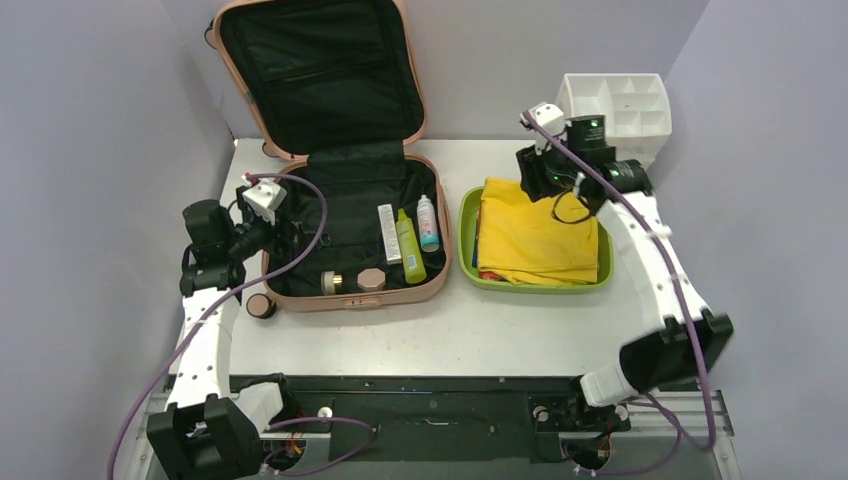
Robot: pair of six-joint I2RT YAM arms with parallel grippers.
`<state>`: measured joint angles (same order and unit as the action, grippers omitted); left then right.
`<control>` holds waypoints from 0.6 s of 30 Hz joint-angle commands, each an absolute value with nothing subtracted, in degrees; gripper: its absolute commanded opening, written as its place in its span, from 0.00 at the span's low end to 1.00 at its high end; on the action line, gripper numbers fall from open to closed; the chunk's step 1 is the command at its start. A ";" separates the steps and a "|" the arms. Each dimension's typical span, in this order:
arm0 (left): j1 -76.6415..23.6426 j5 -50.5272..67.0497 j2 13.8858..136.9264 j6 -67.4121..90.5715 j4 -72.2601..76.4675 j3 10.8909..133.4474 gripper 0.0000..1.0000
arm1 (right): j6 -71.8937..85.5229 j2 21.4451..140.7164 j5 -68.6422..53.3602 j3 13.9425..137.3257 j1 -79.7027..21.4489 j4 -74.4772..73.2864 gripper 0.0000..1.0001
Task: Open, take out, and arrange the luggage
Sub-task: Move the bin to the corner of the board.
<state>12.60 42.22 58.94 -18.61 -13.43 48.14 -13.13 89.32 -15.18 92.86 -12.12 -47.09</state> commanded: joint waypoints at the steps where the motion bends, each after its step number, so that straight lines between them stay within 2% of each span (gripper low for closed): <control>1: 11.51 40.52 58.06 -19.66 -13.83 48.73 0.96 | -17.46 81.71 -15.00 88.27 -12.32 -46.77 0.52; 3: 10.56 39.41 57.42 -20.07 -14.35 48.96 0.96 | -20.14 82.89 -18.02 88.29 -12.15 -50.77 0.67; 4: 10.02 38.28 57.19 -20.49 -15.30 49.24 0.96 | -20.97 83.54 -18.99 88.35 -12.14 -54.15 0.78; 6: 8.14 36.23 56.55 -22.50 -17.28 49.66 0.96 | -23.69 82.37 -22.05 84.44 -12.38 -53.24 0.82; 10: 4.34 33.23 55.78 -25.42 -20.63 49.52 0.96 | -27.67 64.35 -23.12 66.24 -13.19 -36.57 0.87; 11: 3.84 32.96 55.76 -26.35 -21.79 49.38 0.96 | -29.13 61.88 -23.07 61.67 -13.19 -32.48 0.90; 12: 2.85 32.70 55.70 -27.26 -22.32 49.26 0.96 | -29.11 57.61 -21.48 59.71 -12.94 -30.61 0.97; 13: 2.48 32.70 55.45 -27.74 -23.27 48.90 0.96 | -27.78 55.97 -20.19 56.10 -12.84 -26.86 0.99; 16: 1.26 32.89 54.33 -28.58 -23.48 47.78 0.96 | -31.93 52.81 -18.32 51.98 -12.26 -27.24 1.00; 18: 1.11 33.12 53.39 -28.91 -23.47 47.08 0.96 | -37.52 53.42 -21.35 51.74 -12.16 -32.93 0.97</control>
